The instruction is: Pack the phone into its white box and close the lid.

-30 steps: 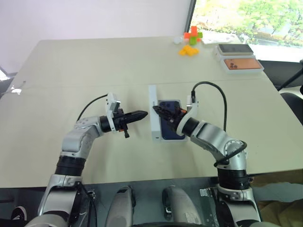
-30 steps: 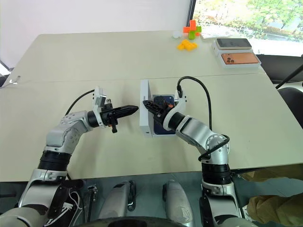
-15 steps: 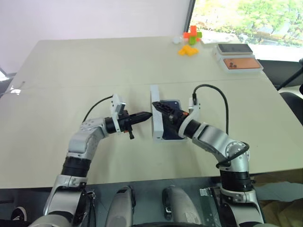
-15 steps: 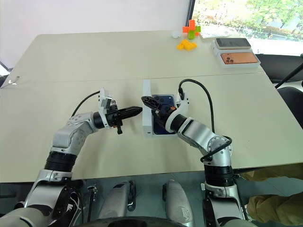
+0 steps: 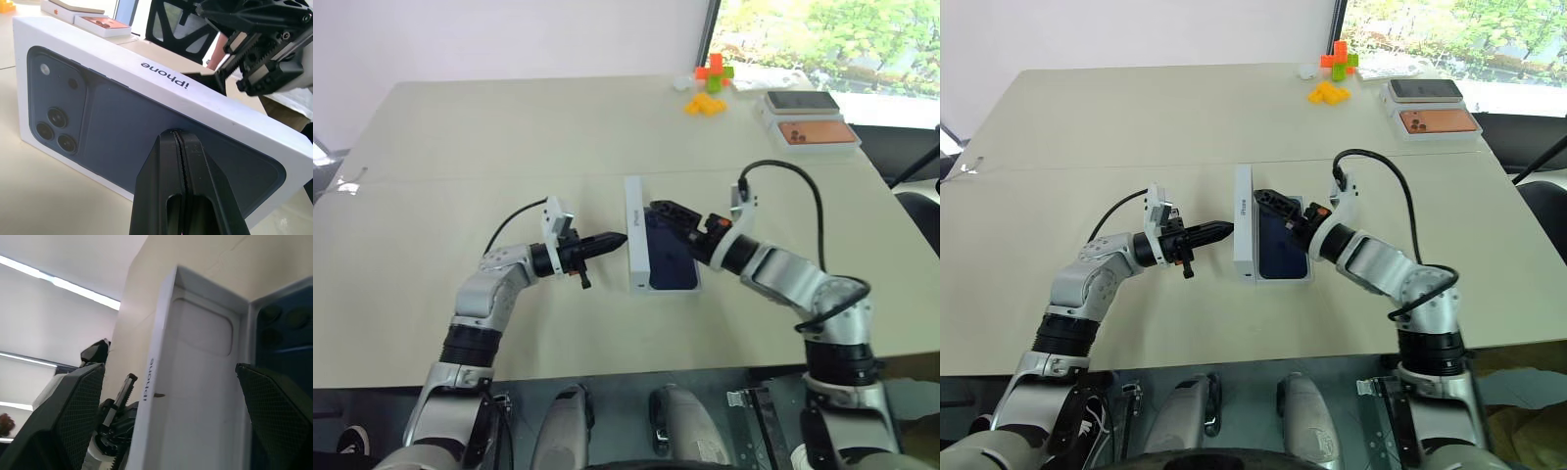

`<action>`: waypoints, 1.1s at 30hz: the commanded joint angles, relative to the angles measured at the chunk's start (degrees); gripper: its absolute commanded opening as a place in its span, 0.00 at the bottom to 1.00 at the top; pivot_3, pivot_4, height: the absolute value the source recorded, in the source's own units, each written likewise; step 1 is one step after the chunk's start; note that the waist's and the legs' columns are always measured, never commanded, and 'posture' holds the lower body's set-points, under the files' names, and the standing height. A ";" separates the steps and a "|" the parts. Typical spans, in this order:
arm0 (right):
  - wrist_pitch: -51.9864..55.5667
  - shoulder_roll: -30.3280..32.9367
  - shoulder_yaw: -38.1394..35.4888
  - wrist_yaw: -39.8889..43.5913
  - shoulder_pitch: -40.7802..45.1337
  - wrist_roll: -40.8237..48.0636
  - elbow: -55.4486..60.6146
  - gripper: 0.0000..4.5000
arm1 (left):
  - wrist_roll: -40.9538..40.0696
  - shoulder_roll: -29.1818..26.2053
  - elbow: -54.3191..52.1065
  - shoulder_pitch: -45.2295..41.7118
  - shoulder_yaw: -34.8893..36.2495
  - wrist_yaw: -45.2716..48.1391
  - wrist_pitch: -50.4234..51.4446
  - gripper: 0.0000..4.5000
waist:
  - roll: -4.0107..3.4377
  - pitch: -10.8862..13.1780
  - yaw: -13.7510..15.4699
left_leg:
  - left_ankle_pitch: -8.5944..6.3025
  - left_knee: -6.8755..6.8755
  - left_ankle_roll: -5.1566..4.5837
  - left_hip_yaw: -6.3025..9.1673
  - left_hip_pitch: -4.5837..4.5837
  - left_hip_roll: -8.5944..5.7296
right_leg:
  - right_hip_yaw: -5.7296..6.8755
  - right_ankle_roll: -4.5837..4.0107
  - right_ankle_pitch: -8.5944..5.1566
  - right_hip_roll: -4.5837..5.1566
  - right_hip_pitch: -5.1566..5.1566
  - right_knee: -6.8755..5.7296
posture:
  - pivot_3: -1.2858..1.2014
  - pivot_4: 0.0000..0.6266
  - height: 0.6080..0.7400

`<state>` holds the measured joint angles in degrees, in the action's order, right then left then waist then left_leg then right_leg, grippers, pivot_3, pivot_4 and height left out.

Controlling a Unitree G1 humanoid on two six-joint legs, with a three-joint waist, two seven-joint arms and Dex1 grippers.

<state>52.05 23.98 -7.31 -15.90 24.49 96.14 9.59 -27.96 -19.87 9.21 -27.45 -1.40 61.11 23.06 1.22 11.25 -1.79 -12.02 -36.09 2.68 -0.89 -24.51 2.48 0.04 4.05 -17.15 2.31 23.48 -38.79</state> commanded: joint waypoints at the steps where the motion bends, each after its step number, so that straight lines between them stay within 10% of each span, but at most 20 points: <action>1: 1.52 5.02 -1.41 8.30 2.37 -4.74 1.57 0.99 | -0.04 0.52 -0.86 -0.33 0.06 -0.13 -1.31 0.00 | 0.00 0.00 0.10 | -0.01 -0.01 -0.02 -0.03 0.00 0.00 | -0.02 0.00 0.00 0.00 0.00 0.01 | 0.52 0.24 1.00; 10: -17.29 25.28 12.42 45.65 1.02 -48.17 9.89 0.99 | 0.21 1.01 0.02 -1.31 0.17 -0.15 -1.44 0.00 | -0.01 0.00 1.12 | -0.21 0.00 -0.33 -0.13 -0.07 0.06 | -0.09 0.01 0.01 -0.23 -0.07 0.57 | 0.52 0.24 1.00; 33: -36.78 26.64 11.08 68.97 -3.56 -76.72 1.26 0.99 | 3.05 7.59 4.09 -4.21 -3.88 0.18 -3.51 0.00 | -0.01 0.00 1.17 | -0.30 -0.15 -0.47 -0.22 0.05 0.27 | -0.24 -0.09 0.15 -0.51 -0.20 0.65 | 0.52 0.24 1.00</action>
<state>17.07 49.16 5.91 51.57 20.48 20.46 11.16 -24.97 -12.33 13.67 -30.72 -5.13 60.93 20.55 1.22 11.25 -0.62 -12.32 -36.24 2.21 -1.10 -24.46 2.75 -0.20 3.97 -17.00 1.80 23.28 -38.15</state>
